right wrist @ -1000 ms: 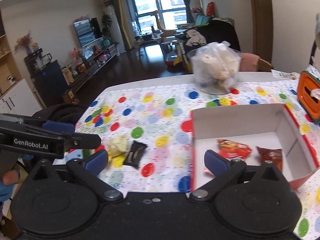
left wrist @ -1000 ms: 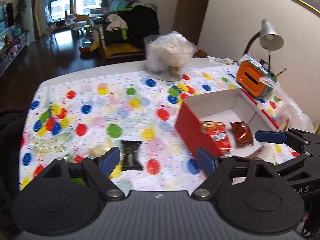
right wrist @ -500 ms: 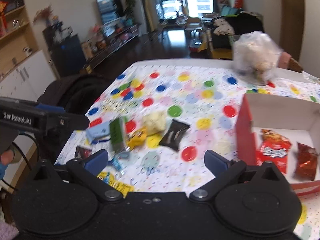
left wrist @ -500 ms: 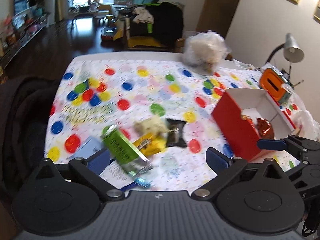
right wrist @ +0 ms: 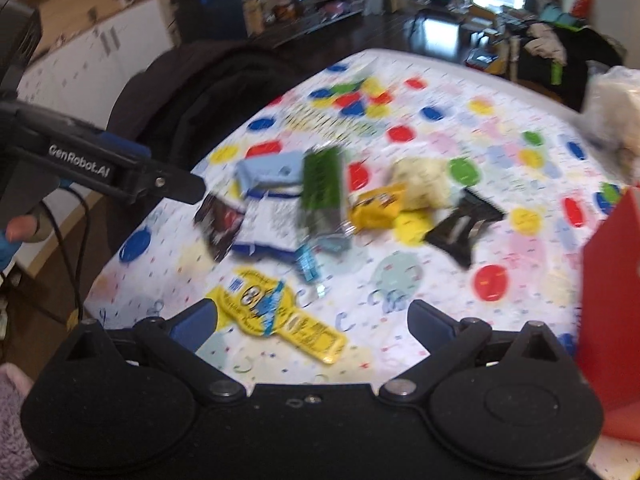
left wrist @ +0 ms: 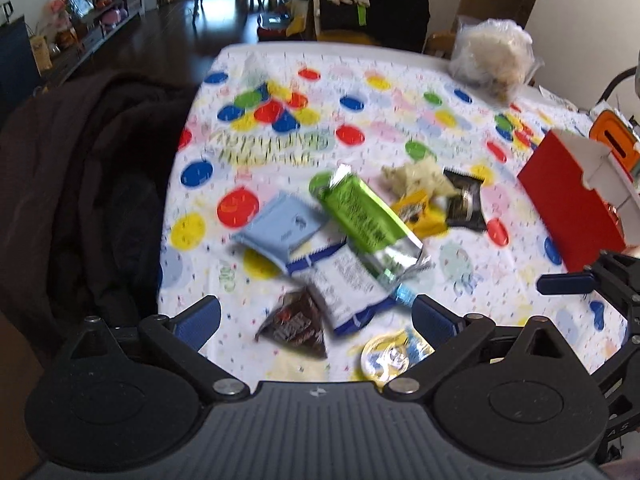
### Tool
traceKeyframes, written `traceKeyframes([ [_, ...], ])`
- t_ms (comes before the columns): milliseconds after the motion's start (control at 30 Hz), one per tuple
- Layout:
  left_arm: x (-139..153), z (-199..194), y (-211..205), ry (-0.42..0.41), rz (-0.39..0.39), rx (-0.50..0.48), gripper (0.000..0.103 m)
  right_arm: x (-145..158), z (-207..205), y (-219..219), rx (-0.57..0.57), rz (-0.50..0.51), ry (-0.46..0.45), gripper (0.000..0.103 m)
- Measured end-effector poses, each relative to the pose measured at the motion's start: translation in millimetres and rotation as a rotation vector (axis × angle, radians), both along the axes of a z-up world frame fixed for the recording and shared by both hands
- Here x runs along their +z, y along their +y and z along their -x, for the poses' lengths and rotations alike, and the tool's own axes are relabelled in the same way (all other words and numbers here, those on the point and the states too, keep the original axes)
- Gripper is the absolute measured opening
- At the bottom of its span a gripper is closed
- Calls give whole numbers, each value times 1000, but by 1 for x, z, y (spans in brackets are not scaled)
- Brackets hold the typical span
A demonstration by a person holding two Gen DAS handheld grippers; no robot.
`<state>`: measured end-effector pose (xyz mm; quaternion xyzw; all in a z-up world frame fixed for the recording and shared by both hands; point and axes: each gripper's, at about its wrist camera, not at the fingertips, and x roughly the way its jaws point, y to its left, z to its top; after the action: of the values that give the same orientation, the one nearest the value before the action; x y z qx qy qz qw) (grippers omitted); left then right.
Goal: Organize snacks
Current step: 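Grasp the M&M's packet with the left tool while the right tool grasps the Minion lollipop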
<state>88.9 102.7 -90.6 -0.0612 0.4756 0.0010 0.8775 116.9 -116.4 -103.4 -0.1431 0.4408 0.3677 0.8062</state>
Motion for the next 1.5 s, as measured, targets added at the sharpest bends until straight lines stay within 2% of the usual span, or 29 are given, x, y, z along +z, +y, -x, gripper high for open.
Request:
traceKeyframes([
  [133, -20, 0, 0, 36, -29, -4, 102, -17, -1, 19, 54, 43, 16, 99],
  [333, -38, -9, 5, 65, -28, 1, 102, -38, 0, 42, 122, 97, 20, 92],
  [533, -53, -24, 18, 111, 27, 31, 102, -48, -6, 54, 129, 114, 21, 82],
  [733, -65, -35, 34, 167, 145, 68, 101, -54, -9, 60, 122, 112, 27, 76],
  [900, -70, -41, 38, 189, 188, 80, 92, -56, -5, 65, 142, 124, 25, 70],
  [1133, -73, -45, 39, 199, 233, 82, 91, -56, 3, 70, 176, 138, -14, 60],
  [1167, -73, -45, 40, 199, 235, 84, 90, -56, 4, 70, 179, 140, -19, 60],
  [1400, -70, -40, 45, 190, 235, 95, 60, -54, 8, 69, 188, 143, -18, 52],
  [1500, -70, -39, 45, 189, 223, 100, 52, -54, 9, 68, 187, 143, -15, 52],
])
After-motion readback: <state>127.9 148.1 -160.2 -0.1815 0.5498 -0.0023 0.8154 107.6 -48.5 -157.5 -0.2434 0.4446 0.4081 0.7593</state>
